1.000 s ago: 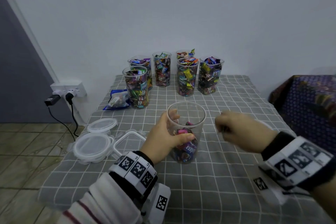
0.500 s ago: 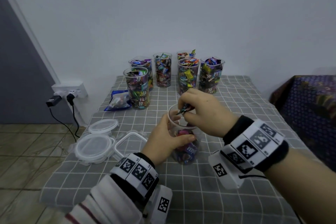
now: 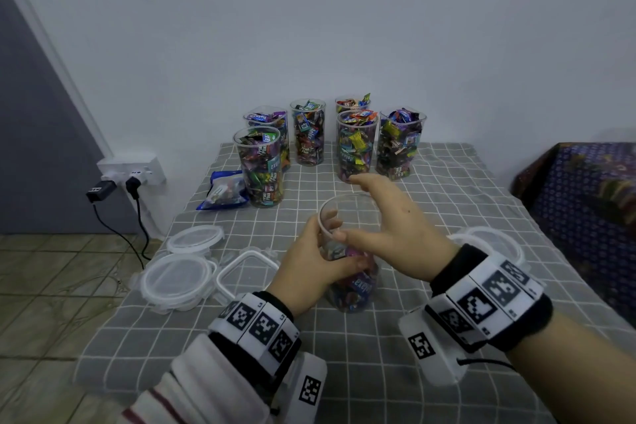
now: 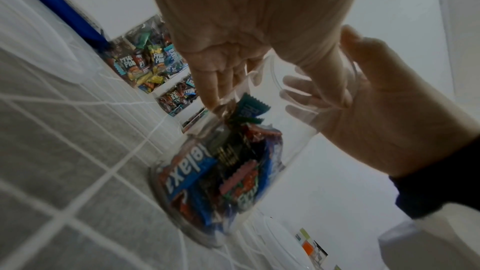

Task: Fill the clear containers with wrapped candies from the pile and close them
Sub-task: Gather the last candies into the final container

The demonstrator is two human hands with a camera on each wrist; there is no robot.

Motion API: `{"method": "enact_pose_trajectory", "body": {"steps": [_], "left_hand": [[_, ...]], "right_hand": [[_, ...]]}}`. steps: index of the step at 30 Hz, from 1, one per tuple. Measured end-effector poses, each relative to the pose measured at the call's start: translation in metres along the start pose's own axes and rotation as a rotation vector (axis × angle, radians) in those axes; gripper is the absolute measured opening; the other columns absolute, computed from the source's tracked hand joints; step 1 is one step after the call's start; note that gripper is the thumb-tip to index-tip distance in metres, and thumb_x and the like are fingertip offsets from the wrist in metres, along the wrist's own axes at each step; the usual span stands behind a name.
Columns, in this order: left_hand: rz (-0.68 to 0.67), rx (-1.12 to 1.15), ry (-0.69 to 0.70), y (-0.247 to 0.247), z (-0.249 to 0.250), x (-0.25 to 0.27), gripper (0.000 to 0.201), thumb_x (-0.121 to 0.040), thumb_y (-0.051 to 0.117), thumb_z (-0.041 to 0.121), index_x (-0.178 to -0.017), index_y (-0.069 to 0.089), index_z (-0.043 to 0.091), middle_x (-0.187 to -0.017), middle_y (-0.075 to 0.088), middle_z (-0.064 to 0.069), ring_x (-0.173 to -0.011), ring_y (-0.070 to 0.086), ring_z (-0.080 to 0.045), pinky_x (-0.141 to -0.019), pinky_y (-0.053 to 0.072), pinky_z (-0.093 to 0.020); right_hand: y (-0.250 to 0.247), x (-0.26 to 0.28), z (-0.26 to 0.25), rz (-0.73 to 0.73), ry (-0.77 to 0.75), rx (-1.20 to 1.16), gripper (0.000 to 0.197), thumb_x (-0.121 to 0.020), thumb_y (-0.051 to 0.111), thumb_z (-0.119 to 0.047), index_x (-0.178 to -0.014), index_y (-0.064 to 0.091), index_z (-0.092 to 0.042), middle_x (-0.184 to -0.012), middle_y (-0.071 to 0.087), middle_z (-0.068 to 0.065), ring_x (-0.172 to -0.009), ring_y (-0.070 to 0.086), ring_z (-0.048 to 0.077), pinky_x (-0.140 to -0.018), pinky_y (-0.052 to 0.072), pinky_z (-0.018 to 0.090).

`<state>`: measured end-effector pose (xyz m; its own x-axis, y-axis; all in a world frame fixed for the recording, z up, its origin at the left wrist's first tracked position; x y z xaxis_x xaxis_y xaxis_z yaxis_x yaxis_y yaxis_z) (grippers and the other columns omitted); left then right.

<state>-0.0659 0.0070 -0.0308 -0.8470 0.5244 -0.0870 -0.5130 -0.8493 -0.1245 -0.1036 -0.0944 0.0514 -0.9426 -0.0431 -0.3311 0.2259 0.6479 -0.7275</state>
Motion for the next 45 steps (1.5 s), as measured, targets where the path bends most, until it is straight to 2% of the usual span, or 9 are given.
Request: {"method": "enact_pose_trajectory", "body": {"steps": [3, 8, 13, 18, 21, 29, 38, 43, 45], "left_hand": [[0.008, 0.029, 0.018, 0.000, 0.002, 0.001, 0.074, -0.058, 0.088, 0.020, -0.113, 0.043, 0.040, -0.125, 0.050, 0.008, -0.110, 0.051, 0.005, -0.090, 0.046, -0.017], [0.016, 0.034, 0.036, 0.001, 0.003, 0.003, 0.080, -0.041, 0.077, 0.046, -0.113, 0.044, 0.040, -0.122, 0.051, 0.015, -0.109, 0.052, 0.009, -0.092, 0.046, -0.018], [0.019, 0.000, 0.013, 0.001, 0.002, 0.004, 0.086, -0.041, 0.078, 0.047, -0.118, 0.041, 0.040, -0.126, 0.049, 0.014, -0.118, 0.049, 0.002, -0.098, 0.043, -0.022], [-0.118, -0.127, -0.064, -0.007, 0.006, 0.002, 0.087, -0.062, 0.087, 0.023, -0.127, 0.032, 0.042, -0.132, 0.043, 0.018, -0.124, 0.042, 0.003, -0.104, 0.038, -0.023], [-0.185, -0.228, -0.104, -0.027, 0.014, -0.001, 0.092, -0.056, 0.088, 0.033, -0.129, 0.034, 0.045, -0.131, 0.044, 0.022, -0.124, 0.041, 0.003, -0.104, 0.034, -0.024], [0.349, -0.316, -0.176, -0.158, 0.030, -0.052, 0.044, -0.089, 0.062, 0.027, -0.129, 0.051, 0.012, -0.129, 0.056, -0.007, -0.114, 0.053, -0.021, -0.098, 0.045, -0.036], [0.458, -0.756, -0.435, -0.218, 0.002, -0.107, 0.066, -0.090, 0.058, 0.038, -0.139, 0.039, -0.002, -0.144, 0.041, -0.019, -0.129, 0.042, -0.035, -0.100, 0.034, -0.037], [0.428, -0.865, -0.589, -0.223, -0.025, -0.131, 0.042, -0.093, 0.057, 0.035, -0.079, 0.056, -0.005, -0.080, 0.053, -0.017, -0.072, 0.048, -0.029, -0.071, 0.028, -0.032], [0.364, -0.907, -0.674, -0.225, -0.044, -0.137, 0.040, -0.094, 0.055, 0.036, -0.081, 0.058, -0.001, -0.093, 0.059, -0.020, -0.085, 0.054, -0.033, -0.074, 0.029, -0.031]], "right_hand": [[0.008, 0.008, 0.014, -0.038, 0.125, -0.210, 0.102, -0.067, 0.079, -0.039, -0.147, 0.020, -0.018, -0.143, 0.036, -0.003, -0.128, 0.039, 0.010, -0.107, 0.032, 0.026], [0.014, 0.016, 0.029, 0.050, 0.218, -0.441, 0.108, -0.061, 0.086, -0.023, -0.145, 0.019, -0.021, -0.130, 0.041, -0.008, -0.124, 0.044, 0.011, -0.105, 0.035, 0.026], [0.020, 0.020, 0.035, 0.043, 0.256, -0.533, 0.114, -0.054, 0.087, -0.034, -0.145, 0.019, -0.022, -0.128, 0.043, -0.009, -0.124, 0.043, 0.008, -0.098, 0.034, 0.016], [0.021, 0.022, 0.038, 0.059, 0.257, -0.543, 0.097, -0.064, 0.083, -0.017, -0.142, 0.025, -0.017, -0.129, 0.044, -0.008, -0.124, 0.043, 0.007, -0.094, 0.036, 0.008], [0.023, 0.018, 0.039, 0.067, 0.248, -0.559, 0.093, -0.066, 0.081, -0.010, -0.141, 0.027, -0.014, -0.131, 0.044, -0.004, -0.123, 0.044, 0.007, -0.091, 0.038, 0.005], [0.034, -0.011, 0.040, 0.084, 0.230, -0.551, 0.095, -0.066, 0.082, -0.021, -0.142, 0.026, -0.012, -0.133, 0.043, -0.004, -0.128, 0.042, 0.012, -0.104, 0.033, 0.023], [0.040, -0.049, 0.052, 0.133, 0.237, -0.482, 0.093, -0.070, 0.081, -0.025, -0.143, 0.025, -0.013, -0.141, 0.042, 0.001, -0.126, 0.041, 0.009, -0.107, 0.033, 0.026], [0.048, -0.058, 0.056, 0.132, 0.220, -0.483, 0.092, -0.069, 0.081, -0.027, -0.142, 0.025, -0.017, -0.142, 0.040, -0.003, -0.128, 0.039, 0.006, -0.110, 0.032, 0.027], [0.050, -0.061, 0.058, 0.125, 0.213, -0.486, 0.092, -0.069, 0.081, -0.028, -0.142, 0.025, -0.018, -0.141, 0.040, -0.006, -0.128, 0.039, 0.005, -0.109, 0.033, 0.026]]}}
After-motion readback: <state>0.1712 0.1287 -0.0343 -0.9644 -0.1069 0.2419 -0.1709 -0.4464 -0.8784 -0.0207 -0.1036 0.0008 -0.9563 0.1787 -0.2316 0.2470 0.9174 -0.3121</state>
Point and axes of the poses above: each hand's wrist, its own x-axis away from the middle knuckle, its own y-axis out of the palm, z = x × y, the point moved 8 cm from there along -x, towards the middle knuckle
